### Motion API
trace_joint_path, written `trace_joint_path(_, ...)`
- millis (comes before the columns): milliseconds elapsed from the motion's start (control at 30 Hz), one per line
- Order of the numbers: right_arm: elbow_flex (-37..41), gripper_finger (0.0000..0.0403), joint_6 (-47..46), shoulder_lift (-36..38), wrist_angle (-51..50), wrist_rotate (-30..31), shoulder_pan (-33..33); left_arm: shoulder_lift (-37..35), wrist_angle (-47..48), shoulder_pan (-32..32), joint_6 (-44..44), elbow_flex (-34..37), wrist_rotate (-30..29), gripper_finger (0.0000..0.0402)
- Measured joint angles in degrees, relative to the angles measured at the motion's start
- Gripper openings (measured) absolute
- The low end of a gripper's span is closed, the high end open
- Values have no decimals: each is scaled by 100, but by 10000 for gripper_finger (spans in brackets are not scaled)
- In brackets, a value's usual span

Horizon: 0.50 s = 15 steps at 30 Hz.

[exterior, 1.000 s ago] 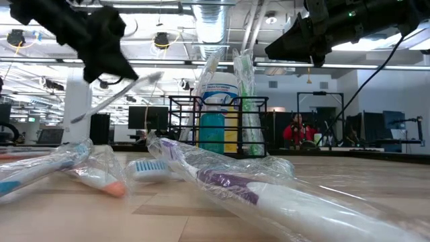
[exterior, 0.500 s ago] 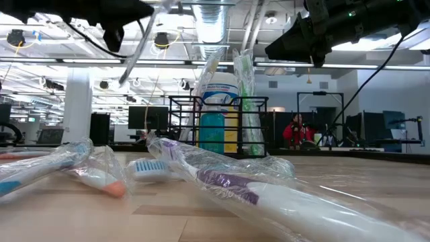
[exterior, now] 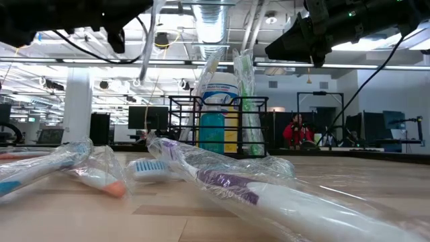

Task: Pick & Place toothbrushing station
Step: Put the top violet toothbrush into the black mesh organizer

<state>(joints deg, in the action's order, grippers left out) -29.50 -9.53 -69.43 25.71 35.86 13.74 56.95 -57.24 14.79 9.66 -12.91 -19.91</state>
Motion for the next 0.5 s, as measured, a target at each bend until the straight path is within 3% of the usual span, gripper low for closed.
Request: trace_joint_path(500, 0, 107, -1, 0, 2, 2, -2, 2031, -2780, -9, -794, -4, 195, 0)
